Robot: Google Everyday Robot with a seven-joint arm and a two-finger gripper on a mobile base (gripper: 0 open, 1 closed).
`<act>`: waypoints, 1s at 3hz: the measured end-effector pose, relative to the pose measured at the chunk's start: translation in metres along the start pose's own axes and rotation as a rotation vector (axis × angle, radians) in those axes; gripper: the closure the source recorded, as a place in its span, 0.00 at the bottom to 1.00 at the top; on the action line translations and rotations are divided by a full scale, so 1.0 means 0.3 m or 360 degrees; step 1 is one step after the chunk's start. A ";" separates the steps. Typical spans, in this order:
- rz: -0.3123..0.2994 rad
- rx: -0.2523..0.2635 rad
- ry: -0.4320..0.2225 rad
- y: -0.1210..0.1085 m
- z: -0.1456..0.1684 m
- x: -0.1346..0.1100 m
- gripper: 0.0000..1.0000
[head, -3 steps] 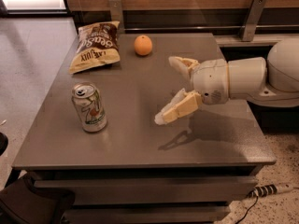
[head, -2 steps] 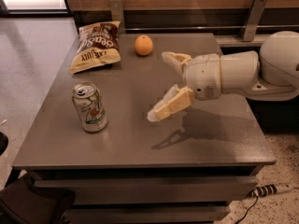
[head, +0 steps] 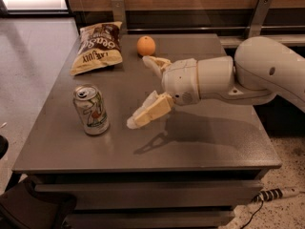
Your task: Pick 7up can
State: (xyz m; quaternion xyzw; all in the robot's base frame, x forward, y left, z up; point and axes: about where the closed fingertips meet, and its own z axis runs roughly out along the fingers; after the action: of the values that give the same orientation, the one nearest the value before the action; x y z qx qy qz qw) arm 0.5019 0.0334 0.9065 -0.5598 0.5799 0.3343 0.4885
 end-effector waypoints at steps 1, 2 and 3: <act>0.0028 -0.0054 -0.0068 0.082 0.128 0.016 0.00; 0.0052 -0.0099 -0.0105 0.126 0.202 0.019 0.00; 0.0053 -0.0159 -0.0199 0.146 0.287 0.000 0.00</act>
Offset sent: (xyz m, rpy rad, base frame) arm -0.0328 0.0851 -0.0440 0.0967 0.0703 0.0851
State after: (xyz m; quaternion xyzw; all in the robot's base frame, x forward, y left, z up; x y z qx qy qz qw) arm 0.4756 0.1204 0.8737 -0.5517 0.5400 0.4054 0.4895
